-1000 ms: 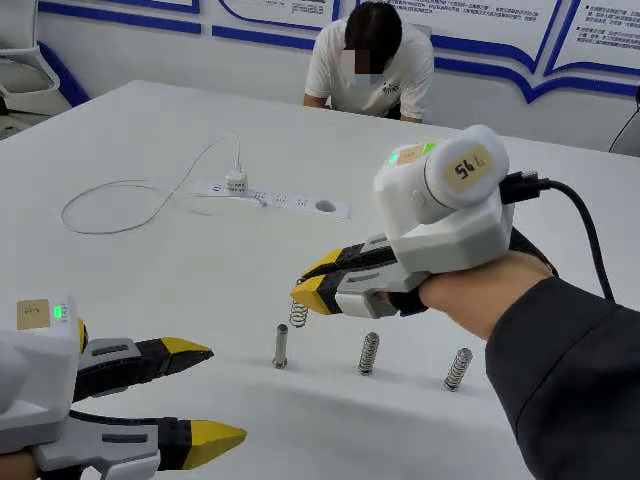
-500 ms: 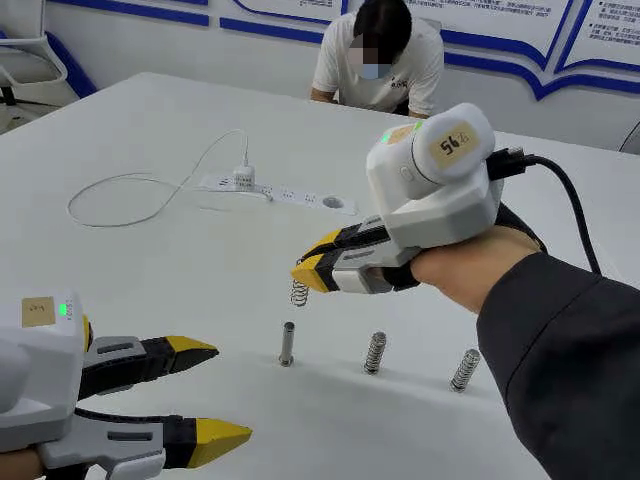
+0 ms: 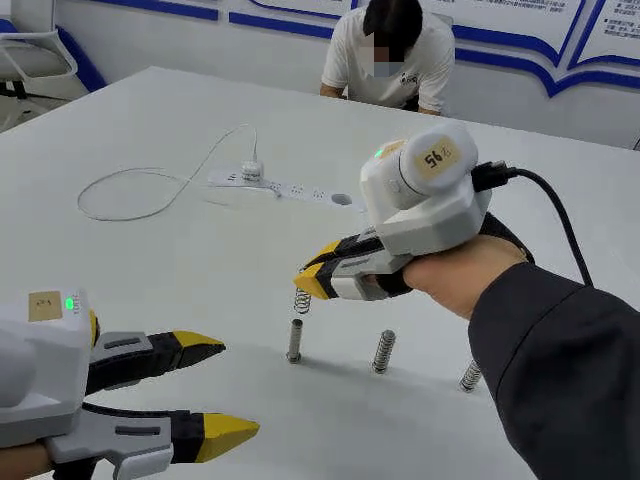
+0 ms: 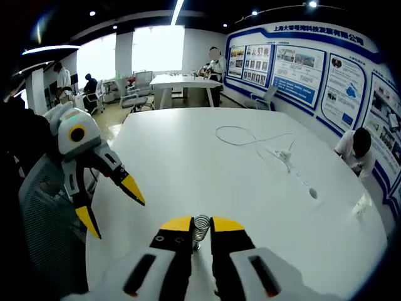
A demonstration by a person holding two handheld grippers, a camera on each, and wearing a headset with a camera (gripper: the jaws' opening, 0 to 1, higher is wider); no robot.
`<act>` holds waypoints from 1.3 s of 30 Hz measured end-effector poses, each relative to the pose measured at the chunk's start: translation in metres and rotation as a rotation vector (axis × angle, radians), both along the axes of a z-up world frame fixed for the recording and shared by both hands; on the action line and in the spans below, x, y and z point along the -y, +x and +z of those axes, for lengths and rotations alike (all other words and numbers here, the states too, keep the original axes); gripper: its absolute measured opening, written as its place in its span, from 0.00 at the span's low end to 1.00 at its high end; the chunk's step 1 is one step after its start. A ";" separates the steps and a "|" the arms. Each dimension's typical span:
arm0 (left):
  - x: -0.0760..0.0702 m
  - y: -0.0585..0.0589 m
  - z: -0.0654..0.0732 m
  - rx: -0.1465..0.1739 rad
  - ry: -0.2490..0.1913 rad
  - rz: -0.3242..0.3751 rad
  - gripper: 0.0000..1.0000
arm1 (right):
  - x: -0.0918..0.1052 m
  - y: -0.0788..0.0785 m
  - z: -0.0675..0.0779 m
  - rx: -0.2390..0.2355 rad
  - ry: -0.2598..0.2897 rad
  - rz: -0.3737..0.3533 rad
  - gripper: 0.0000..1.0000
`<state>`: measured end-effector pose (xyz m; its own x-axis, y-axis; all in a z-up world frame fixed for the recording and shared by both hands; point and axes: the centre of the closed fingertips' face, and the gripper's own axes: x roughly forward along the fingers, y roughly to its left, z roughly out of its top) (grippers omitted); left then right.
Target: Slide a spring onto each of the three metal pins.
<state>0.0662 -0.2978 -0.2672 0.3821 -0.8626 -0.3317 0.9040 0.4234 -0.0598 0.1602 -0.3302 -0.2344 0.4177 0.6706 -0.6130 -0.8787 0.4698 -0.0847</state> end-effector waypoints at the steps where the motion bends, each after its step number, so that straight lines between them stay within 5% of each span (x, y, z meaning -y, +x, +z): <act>1: 0.000 0.000 0.000 0.000 0.000 0.001 0.54 | 0.000 0.002 -0.001 -0.004 0.002 -0.001 0.11; 39: -0.001 0.002 -0.003 -0.011 -0.008 0.004 0.53 | 0.000 0.004 -0.043 -0.049 0.010 -0.035 0.11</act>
